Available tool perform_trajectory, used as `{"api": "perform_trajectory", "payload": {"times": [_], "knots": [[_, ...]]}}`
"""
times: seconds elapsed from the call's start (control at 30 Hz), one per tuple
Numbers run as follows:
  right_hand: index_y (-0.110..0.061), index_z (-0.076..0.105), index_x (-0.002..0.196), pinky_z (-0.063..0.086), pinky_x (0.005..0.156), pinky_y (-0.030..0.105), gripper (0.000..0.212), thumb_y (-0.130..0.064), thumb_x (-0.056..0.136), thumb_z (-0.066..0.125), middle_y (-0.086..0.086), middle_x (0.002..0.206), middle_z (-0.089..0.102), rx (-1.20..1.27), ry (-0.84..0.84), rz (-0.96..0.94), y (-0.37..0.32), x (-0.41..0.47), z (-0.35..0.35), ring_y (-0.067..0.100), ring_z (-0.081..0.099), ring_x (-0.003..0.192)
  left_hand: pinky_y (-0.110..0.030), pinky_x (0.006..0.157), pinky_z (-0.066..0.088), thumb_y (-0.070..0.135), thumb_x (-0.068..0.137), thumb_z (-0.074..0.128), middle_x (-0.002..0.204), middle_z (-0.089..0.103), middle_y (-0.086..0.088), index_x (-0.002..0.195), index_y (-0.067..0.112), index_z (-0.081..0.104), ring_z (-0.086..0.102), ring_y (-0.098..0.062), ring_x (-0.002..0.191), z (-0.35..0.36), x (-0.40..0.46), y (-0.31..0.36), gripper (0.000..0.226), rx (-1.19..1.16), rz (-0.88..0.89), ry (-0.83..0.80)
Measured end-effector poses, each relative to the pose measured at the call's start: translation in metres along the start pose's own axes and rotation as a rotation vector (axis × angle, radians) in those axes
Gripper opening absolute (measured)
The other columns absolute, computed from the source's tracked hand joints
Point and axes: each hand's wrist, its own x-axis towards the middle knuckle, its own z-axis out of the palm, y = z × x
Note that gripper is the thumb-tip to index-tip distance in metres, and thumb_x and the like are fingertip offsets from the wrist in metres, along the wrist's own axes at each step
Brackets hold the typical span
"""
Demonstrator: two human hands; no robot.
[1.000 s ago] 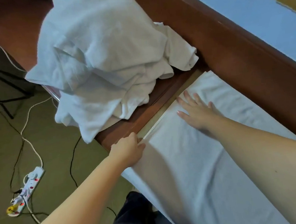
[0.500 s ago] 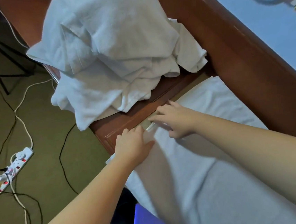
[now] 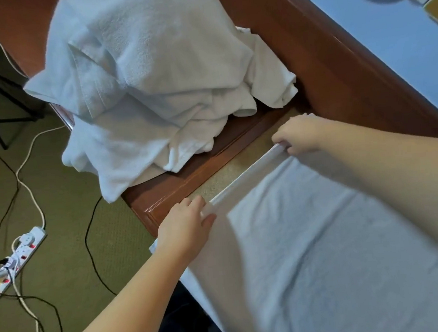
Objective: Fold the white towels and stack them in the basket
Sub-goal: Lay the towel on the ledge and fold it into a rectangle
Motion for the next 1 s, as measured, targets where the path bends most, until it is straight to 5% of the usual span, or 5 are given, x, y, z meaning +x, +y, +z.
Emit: {"api": "perform_trajectory", "payload": {"times": [0.1, 0.27, 0.43, 0.87, 1.0], "knots": [[-0.028, 0.054, 0.079, 0.037, 0.109, 0.042, 0.016, -0.017, 0.083, 0.066, -0.007, 0.080, 0.061, -0.093, 0.152, 0.051, 0.029, -0.014, 0.020, 0.023, 0.059, 0.084, -0.032, 0.057, 0.046, 0.041, 0.099, 0.065, 0.091, 0.049, 0.007, 0.104, 0.023, 0.063, 0.051, -0.018, 0.078, 0.001, -0.011, -0.002, 0.019, -0.024, 0.092, 0.135], [-0.018, 0.062, 0.063, 0.039, 0.066, 0.036, 0.025, 0.004, 0.066, 0.072, 0.003, 0.058, 0.052, -0.037, 0.568, 0.135, 0.035, -0.069, 0.063, 0.029, 0.045, 0.059, -0.026, 0.041, 0.039, 0.031, 0.097, 0.069, 0.079, 0.048, 0.006, 0.085, 0.022, 0.067, 0.047, -0.018, 0.059, 0.003, -0.038, 0.011, 0.015, 0.004, 0.297, 0.252], [-0.007, 0.083, 0.102, 0.053, 0.096, 0.056, 0.034, 0.010, 0.073, 0.079, 0.018, 0.098, 0.078, 0.186, 0.703, 0.337, 0.024, -0.131, 0.124, 0.045, 0.070, 0.106, -0.027, 0.036, 0.036, 0.033, 0.094, 0.063, 0.075, 0.048, 0.004, 0.080, 0.022, 0.065, 0.048, -0.021, 0.050, 0.018, -0.078, 0.048, 0.018, 0.024, 0.467, 0.211], [-0.008, 0.078, 0.117, 0.053, 0.094, 0.055, 0.034, 0.006, 0.088, 0.067, 0.017, 0.121, 0.071, 0.502, 0.599, 0.750, 0.008, -0.282, 0.266, 0.045, 0.058, 0.115, -0.028, 0.036, 0.026, 0.027, 0.077, 0.083, 0.073, 0.044, 0.003, 0.071, 0.020, 0.051, 0.040, -0.021, 0.046, 0.113, -0.177, 0.167, 0.033, 0.254, 0.677, -0.263], [-0.017, 0.055, 0.138, 0.049, 0.097, 0.049, 0.044, -0.017, 0.095, 0.067, 0.015, 0.134, 0.047, 0.853, 0.490, 1.022, -0.028, -0.293, 0.286, 0.039, 0.048, 0.122, -0.036, 0.065, 0.043, 0.061, 0.102, 0.043, 0.101, 0.059, -0.003, 0.106, 0.018, 0.064, 0.062, -0.030, 0.084, 0.116, -0.175, 0.197, 0.047, 0.390, 0.582, -0.443]]}}
